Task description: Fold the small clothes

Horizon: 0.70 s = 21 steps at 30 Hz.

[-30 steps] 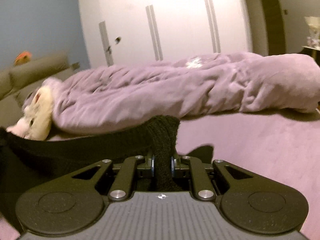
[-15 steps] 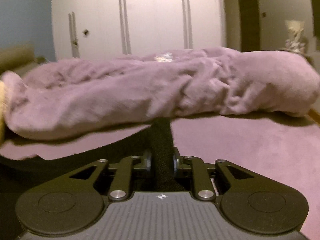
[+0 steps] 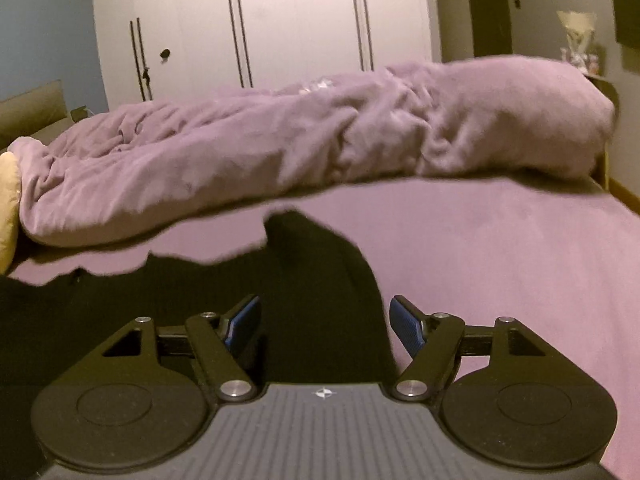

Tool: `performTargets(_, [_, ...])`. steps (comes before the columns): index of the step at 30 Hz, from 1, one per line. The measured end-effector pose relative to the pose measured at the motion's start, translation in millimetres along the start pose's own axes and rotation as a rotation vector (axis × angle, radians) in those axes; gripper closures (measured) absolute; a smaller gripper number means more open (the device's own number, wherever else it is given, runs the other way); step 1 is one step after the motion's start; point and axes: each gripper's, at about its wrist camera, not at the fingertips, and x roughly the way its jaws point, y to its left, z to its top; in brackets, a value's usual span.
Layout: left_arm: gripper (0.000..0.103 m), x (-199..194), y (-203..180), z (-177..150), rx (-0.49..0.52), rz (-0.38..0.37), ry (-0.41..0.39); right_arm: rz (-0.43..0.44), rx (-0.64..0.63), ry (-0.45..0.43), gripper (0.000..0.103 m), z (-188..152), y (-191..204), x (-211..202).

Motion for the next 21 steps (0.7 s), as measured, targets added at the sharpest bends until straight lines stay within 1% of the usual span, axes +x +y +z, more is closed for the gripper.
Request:
performTargets(1, [0.029, 3.9, -2.9, 3.7, 0.001, 0.001, 0.0, 0.0, -0.025, 0.013, 0.022, 7.4, 5.1, 9.4])
performTargets(3, [0.034, 15.6, -8.6, 11.4, -0.001, 0.024, -0.002, -0.013, -0.084, 0.027, 0.023, 14.4, 17.0, 23.6])
performTargets(5, [0.053, 24.6, -12.8, 14.2, -0.015, 0.027, 0.01, -0.018, -0.143, 0.07, 0.024, 16.9, 27.0, 39.9])
performTargets(6, [0.055, 28.3, -15.2, 14.4, -0.015, 0.028, 0.014, -0.026, -0.161, 0.091, 0.029, 15.7, 30.1, 45.6])
performTargets(7, [0.058, 31.5, -19.5, 14.5, -0.003, 0.034, 0.008, -0.037, -0.171, 0.109, 0.043, 14.1, 31.8, 49.9])
performTargets(9, [0.062, 33.1, -24.3, 11.6, 0.042, 0.046, -0.009, -0.031, -0.162, 0.115, 0.065, 11.3, 30.4, 51.2])
performTargets(11, [0.067, 32.2, -26.2, 9.6, 0.072, 0.051, -0.017, -0.026, -0.16, 0.097, 0.069, 8.5, 28.9, 47.8])
performTargets(12, [0.068, 30.6, -26.4, 9.5, 0.075, 0.052, -0.024, -0.033, -0.174, 0.091, 0.073, 7.8, 30.5, 46.2])
performTargets(15, [0.078, 26.0, -28.1, 13.8, 0.085, 0.062, -0.049, -0.058, -0.223, 0.052, 0.076, 10.6, 40.1, 38.9])
performTargets(17, [0.088, 21.8, -31.8, 18.0, 0.102, 0.082, -0.072, -0.08, -0.252, 0.013, 0.077, 16.0, 46.6, 34.3])
performTargets(19, [0.09, 18.2, -33.2, 23.7, 0.094, 0.077, -0.088, -0.11, -0.279, -0.03, 0.081, 20.7, 53.2, 29.6])
performTargets(21, [0.09, 15.5, -34.9, 29.1, 0.092, 0.068, -0.101, -0.129, -0.292, -0.058, 0.088, 26.4, 55.1, 27.0])
